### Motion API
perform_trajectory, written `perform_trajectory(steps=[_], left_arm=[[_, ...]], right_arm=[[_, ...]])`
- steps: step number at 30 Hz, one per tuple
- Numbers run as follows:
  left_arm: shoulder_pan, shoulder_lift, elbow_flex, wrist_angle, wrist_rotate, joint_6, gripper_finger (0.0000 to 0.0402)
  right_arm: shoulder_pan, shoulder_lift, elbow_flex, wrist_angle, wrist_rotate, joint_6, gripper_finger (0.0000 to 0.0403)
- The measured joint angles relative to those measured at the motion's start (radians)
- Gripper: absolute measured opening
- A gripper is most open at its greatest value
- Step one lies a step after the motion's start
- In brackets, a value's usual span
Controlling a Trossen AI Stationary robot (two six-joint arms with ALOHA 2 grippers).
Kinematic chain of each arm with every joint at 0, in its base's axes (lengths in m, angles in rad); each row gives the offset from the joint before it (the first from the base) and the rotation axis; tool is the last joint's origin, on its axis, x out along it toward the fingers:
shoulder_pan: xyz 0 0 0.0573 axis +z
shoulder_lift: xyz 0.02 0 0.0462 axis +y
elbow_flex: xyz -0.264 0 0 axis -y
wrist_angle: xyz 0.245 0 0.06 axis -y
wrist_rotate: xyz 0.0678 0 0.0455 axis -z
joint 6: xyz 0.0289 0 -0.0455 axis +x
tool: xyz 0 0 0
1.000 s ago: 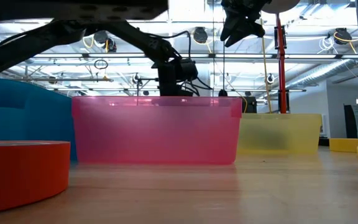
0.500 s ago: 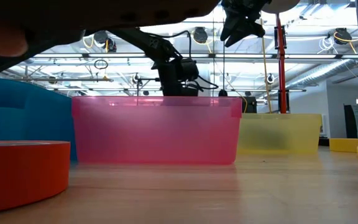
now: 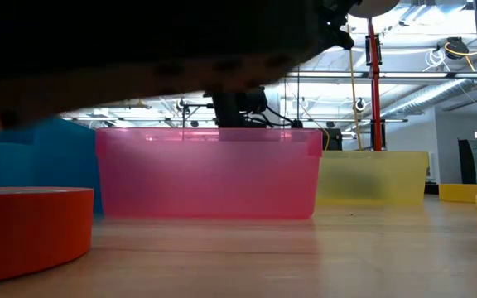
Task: Pick and place Stapler, Stapler remover, tape
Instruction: Put the green stapler into the yellow bin
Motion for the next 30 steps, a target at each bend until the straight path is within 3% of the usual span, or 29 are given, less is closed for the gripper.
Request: perform_trajectory(steps=[20,30], left_arm=[[0.017,0.025,0.000,0.012,0.115,-0.143,0.0258],[0.017,0.027,0.000,-0.110,0.026,-0.140,0.0257]], right_arm=[[0.000,0.000,0.000,0.009,-0.003,0.000,0.0125],[0.000,0.000,0.000,0.009,-0.003,-0.003,0.0125]])
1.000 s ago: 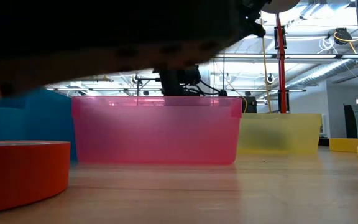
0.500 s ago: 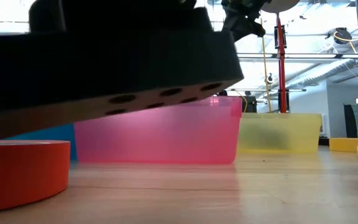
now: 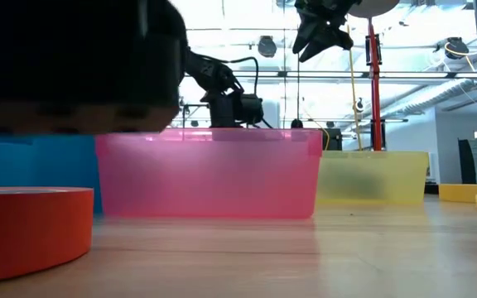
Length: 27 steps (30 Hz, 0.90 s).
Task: Pick and place Stapler, Stapler remover, tape
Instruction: Put the green stapler into the yellow bin
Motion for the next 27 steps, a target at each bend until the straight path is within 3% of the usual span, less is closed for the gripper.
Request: perform_trajectory(steps=[9,15,27], left_arm=[[-0.005,-0.010,0.035,0.055,-0.081,0.009,0.0257],[0.002,-0.006,0.039,0.123,-0.081,0.015,0.0257],[0.039,0.011,0.039,0.094,0.010,0.018,0.0257]], right_arm=[[0.000,0.000,0.000,0.031,0.000,-0.008,0.0125],[0.000,0.000,0.000,0.037,0.000,-0.001,0.0125],[0.000,0.000,0.000,0.042,0.000,0.000,0.0125]])
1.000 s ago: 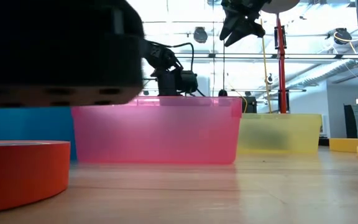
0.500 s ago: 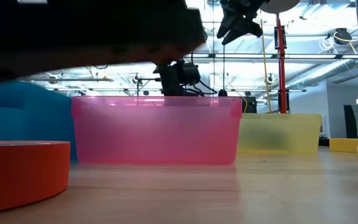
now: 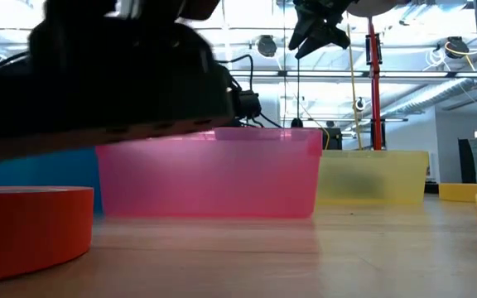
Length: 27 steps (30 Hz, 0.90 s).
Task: Pick and place Stapler, Stapler remover, tape
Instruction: Put the green stapler into the yellow bin
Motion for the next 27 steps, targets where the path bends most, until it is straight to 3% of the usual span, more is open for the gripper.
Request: perform_trajectory(steps=[8,18,27], left_arm=[[0.009,0.001,0.000,-0.010,0.031,-0.014,0.0252],[0.008,0.001,0.000,-0.014,0.038,-0.036,0.0162],[0.007,0.001,0.000,-0.014,0.038,-0.040,0.0157]], right_arm=[[0.000,0.000,0.000,0.000,0.000,0.021,0.0125],[0.000,0.000,0.000,0.000,-0.001,0.026,0.0125],[0.000,0.000,0.000,0.000,-0.033,0.037,0.0125]])
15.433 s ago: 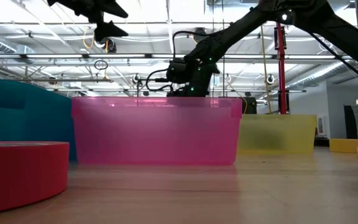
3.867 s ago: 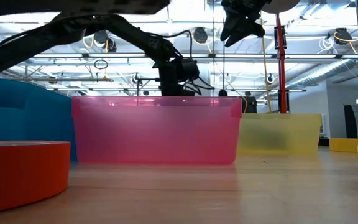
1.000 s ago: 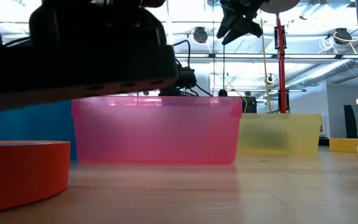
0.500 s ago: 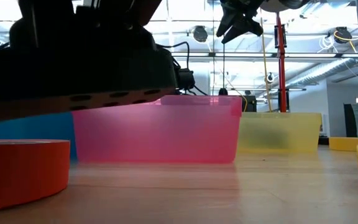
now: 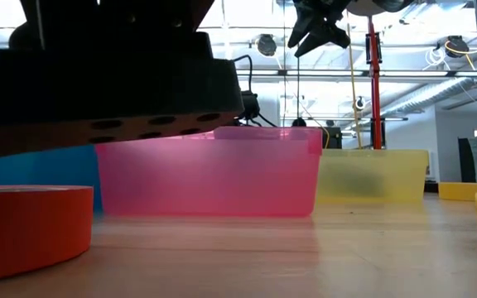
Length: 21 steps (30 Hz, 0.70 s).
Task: Pick and place Stapler, Stapler remover, tape
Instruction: Put the green stapler into the yellow bin
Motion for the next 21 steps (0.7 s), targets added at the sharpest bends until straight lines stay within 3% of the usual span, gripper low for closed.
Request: perform_trajectory(steps=[10,21], left_arm=[[-0.001,0.000,0.000,-0.012,-0.001,-0.028,0.0153],[-0.012,0.001,0.000,-0.019,0.028,-0.026,0.0076]], right_arm=[[0.000,0.000,0.000,0.002,-0.020,0.000,0.0125],[0.000,0.000,0.000,0.002,-0.020,-0.002,0.0125]])
